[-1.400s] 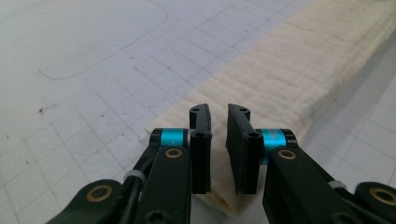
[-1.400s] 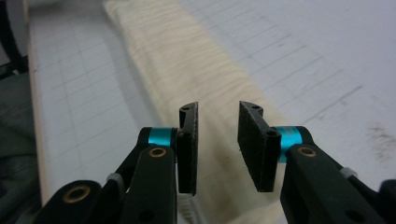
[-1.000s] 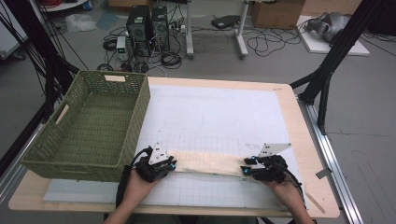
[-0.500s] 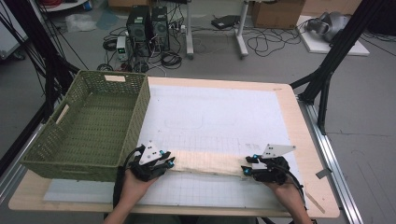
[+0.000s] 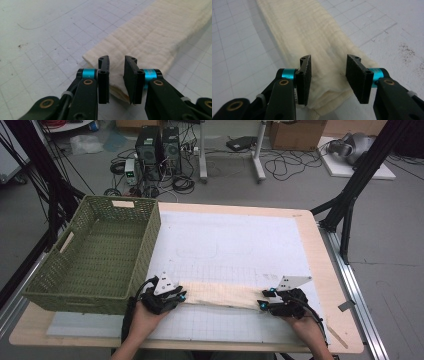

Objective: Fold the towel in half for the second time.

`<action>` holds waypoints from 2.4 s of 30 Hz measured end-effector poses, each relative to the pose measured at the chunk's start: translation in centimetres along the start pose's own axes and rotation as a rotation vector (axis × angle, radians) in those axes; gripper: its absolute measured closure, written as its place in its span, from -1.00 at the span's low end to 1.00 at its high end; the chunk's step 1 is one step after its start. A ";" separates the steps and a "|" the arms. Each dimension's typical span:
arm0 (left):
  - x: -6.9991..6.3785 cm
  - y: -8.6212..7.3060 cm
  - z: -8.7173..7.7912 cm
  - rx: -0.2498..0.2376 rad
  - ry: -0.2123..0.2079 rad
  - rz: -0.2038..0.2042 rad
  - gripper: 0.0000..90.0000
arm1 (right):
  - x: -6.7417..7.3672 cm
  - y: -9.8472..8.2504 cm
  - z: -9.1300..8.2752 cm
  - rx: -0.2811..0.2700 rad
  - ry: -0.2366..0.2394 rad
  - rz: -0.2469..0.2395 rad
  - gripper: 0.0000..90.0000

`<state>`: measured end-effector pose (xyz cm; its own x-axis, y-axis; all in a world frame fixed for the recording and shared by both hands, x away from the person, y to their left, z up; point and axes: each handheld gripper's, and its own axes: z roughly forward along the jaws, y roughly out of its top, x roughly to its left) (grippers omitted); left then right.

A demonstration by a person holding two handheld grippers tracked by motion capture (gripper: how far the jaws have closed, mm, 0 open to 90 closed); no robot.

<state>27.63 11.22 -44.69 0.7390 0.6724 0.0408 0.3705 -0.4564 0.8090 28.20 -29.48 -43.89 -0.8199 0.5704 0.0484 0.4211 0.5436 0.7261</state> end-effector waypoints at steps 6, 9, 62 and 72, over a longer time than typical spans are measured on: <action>-0.1 0.0 0.0 -0.002 0.009 0.007 0.62 | 0.0 0.0 0.0 -0.002 -0.001 -0.006 0.23; 0.1 0.2 -0.3 -0.028 0.000 -0.018 0.55 | 0.0 0.0 -0.2 -0.021 0.001 0.000 0.19; -0.3 -0.5 -0.2 0.007 -0.065 -0.084 0.60 | -0.8 -0.7 -0.1 0.007 0.039 0.139 0.62; -0.9 -0.5 -0.4 -0.001 -0.033 -0.062 0.78 | -0.9 -0.4 -0.2 0.007 0.055 0.120 0.73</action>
<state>26.57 11.09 -44.85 0.7328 0.6798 -0.0289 0.4156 -0.4136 0.8100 28.72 -30.37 -44.12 -0.7836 0.5971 0.1719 0.5197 0.4783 0.7079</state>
